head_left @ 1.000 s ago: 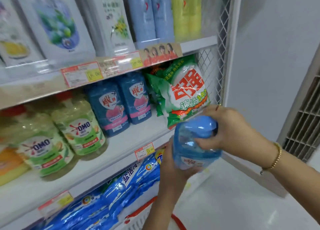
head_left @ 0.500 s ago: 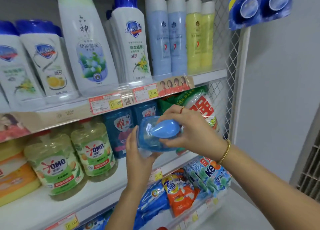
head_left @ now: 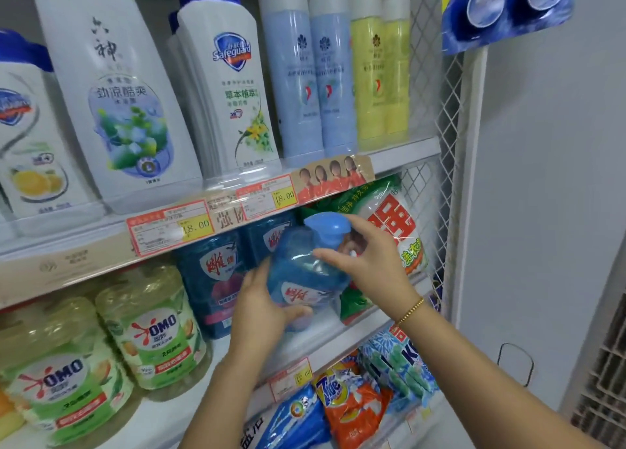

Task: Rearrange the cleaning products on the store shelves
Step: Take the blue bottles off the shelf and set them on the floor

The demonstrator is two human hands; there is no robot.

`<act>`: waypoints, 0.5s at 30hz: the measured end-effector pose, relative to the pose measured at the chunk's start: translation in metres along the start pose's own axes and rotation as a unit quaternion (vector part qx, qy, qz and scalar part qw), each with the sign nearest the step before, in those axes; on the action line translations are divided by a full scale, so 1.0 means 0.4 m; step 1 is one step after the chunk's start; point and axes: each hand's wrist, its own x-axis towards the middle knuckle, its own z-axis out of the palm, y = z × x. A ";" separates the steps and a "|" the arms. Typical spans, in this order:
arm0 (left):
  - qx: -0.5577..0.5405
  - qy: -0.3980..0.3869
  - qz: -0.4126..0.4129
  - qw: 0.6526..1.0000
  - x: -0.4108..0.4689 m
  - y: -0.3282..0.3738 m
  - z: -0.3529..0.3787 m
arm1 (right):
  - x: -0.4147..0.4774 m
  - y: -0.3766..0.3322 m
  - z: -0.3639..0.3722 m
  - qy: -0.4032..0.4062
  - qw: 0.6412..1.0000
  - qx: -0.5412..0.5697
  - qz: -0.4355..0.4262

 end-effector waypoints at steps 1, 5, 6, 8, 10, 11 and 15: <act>0.025 -0.033 0.004 0.999 0.023 0.011 -0.005 | 0.004 0.011 -0.002 0.035 0.999 0.026 0.026; 0.055 -0.153 -0.030 0.986 0.107 0.043 -0.009 | 0.037 0.048 0.000 0.143 0.979 0.100 0.108; 0.047 -0.176 -0.036 0.983 0.125 0.048 -0.011 | 0.048 0.053 -0.001 0.159 0.973 0.108 0.124; 0.040 -0.203 -0.041 0.978 0.148 0.055 -0.008 | 0.071 0.069 -0.002 0.182 0.961 0.124 0.169; 0.043 -0.194 -0.046 0.979 0.150 0.067 -0.002 | 0.096 0.087 -0.002 0.186 0.955 0.124 0.195; 0.049 -0.182 -0.048 0.981 0.147 0.067 0.001 | 0.113 0.090 0.002 0.170 0.960 0.108 0.196; 0.031 -0.091 -0.092 0.991 0.102 0.038 -0.002 | 0.167 0.053 0.056 0.020 0.982 0.056 0.182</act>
